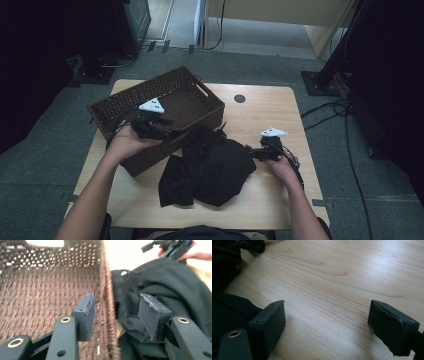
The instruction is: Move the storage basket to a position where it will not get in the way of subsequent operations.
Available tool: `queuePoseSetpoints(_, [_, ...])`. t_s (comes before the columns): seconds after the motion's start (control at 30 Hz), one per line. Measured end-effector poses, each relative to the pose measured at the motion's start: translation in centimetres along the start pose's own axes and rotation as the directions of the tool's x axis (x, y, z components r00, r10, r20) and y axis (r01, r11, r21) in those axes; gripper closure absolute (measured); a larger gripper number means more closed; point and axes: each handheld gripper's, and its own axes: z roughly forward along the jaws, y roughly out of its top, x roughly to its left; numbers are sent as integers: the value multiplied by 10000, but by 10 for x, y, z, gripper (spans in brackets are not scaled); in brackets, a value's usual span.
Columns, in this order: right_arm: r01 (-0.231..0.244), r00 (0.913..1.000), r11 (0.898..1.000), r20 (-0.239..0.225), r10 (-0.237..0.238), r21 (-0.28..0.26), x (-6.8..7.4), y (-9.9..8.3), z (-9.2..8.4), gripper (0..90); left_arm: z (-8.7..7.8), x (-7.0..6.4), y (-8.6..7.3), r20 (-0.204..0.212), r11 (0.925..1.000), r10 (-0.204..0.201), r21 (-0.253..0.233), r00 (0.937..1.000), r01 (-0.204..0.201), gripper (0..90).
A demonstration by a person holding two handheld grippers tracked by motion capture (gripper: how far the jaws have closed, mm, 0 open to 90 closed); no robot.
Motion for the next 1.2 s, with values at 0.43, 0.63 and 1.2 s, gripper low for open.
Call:
queuePoseSetpoints(0.43, [31, 10000, 10000, 6, -31, 4, 0, 0, 0, 145, 27, 14, -9, 333, 9961, -255, 854, 9991, 226, 558])
queuePoseSetpoints(0.63, [50, 10000, 10000, 7, -50, -4, 0, 0, 0, 145, 35, 15, -12, 623, 9928, -290, 1178, 9976, 215, 638])
queuePoseSetpoints(1.2, [94, 10000, 10000, 28, -94, -7, 1, 0, 0, 145, 32, 21, -15, 363, 9924, -727, 1024, 9967, 687, 756])
